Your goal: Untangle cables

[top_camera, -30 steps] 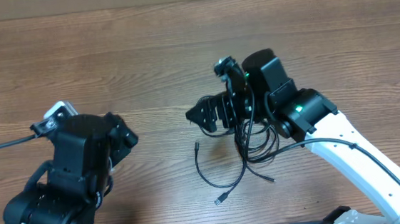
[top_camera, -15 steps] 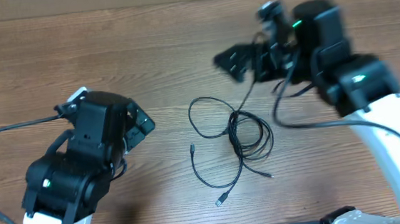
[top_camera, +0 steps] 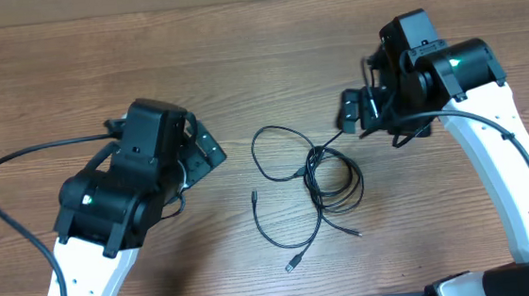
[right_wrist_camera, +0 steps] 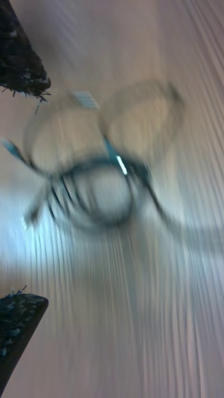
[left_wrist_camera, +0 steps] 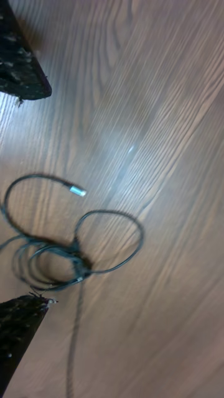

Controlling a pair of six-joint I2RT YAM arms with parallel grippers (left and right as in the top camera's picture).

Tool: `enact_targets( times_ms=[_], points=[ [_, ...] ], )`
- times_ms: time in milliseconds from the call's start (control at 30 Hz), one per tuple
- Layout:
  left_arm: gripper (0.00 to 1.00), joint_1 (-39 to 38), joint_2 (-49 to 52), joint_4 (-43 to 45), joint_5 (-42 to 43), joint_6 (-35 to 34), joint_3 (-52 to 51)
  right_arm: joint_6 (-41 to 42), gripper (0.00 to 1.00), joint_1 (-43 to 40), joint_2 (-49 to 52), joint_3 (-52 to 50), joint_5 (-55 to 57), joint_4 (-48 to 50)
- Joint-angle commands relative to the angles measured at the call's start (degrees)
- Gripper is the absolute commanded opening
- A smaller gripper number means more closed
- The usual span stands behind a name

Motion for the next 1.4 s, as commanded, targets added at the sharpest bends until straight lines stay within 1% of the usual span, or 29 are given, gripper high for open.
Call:
enact_targets(
  times_ms=[0,133,167,233,300,400,533,567,700,767,800,867,900,933,1000,1100,1167,1233,1367],
  points=[
    [1.00,0.24,1.66,-0.17,6.29,5.55,-0.07,13.22,1.00,-0.61,-0.85,0.70,27.12,-1.31],
    [1.00,0.24,3.72,-0.74,7.23,5.92,-0.07,20.90,1.00,-0.94,-0.83,1.11,46.16,-7.02],
    [1.00,0.24,4.22,-0.70,7.54,5.92,-0.07,22.08,1.00,-1.03,-0.83,1.11,49.42,-8.81],
    [1.00,0.24,5.40,-0.35,8.31,5.92,-0.07,22.43,1.00,-1.18,-0.83,1.11,51.15,-10.67],
    [1.00,0.24,6.54,0.13,8.76,5.90,-0.07,22.12,1.00,-1.29,-0.83,1.11,49.33,-11.10],
    [1.00,0.24,8.15,0.42,9.68,5.95,-0.07,20.52,1.00,-1.29,-0.83,1.07,41.83,-10.75],
    [1.00,0.24,10.12,1.09,11.80,8.76,-0.07,7.37,1.00,-1.29,-0.83,1.05,24.46,-6.75],
    [1.00,0.24,10.49,1.38,12.83,9.88,-0.07,6.54,1.00,-1.29,-0.83,1.05,22.73,-5.97],
    [1.00,0.15,11.43,2.51,17.79,15.23,-0.07,8.39,1.00,-1.29,-0.83,1.05,22.58,-4.09],
    [1.00,-0.48,11.65,2.62,18.73,15.37,-0.09,10.49,1.00,-1.29,-0.83,1.05,22.56,-3.63],
    [0.95,-1.07,11.74,2.69,18.71,15.37,-0.11,11.10,1.00,-1.29,-0.83,1.05,22.56,-3.37],
    [0.71,-2.89,12.09,3.15,18.60,15.37,-0.13,11.76,1.00,-1.27,-0.83,1.05,22.56,-2.93],
    [0.63,-4.09,12.39,3.56,18.53,15.34,-0.13,11.76,1.00,-1.27,-0.83,1.05,22.56,-2.75],
    [0.59,-5.16,12.79,4.00,18.10,15.13,-0.15,11.76,1.00,-1.27,-0.83,1.05,22.56,-2.69],
    [0.58,-7.93,14.01,4.76,15.23,12.57,-0.35,11.74,1.00,-1.27,-0.83,0.96,22.58,-2.60],
    [0.57,-11.30,16.61,4.81,9.25,4.72,-0.96,11.74,1.00,-1.27,-0.83,0.96,22.60,-2.60],
    [0.51,-13.27,19.12,5.57,7.58,0.39,-1.57,11.74,1.00,-1.29,-0.83,0.96,22.60,-2.60],
    [0.43,-14.71,21.73,7.50,7.65,-0.68,-2.16,11.74,1.00,-1.29,-0.83,0.96,22.60,-2.43],
    [0.34,-16.68,27.34,12.20,9.94,-2.34,-2.27,11.76,1.00,-1.29,-0.83,0.96,22.58,-1.70]
  ],
)
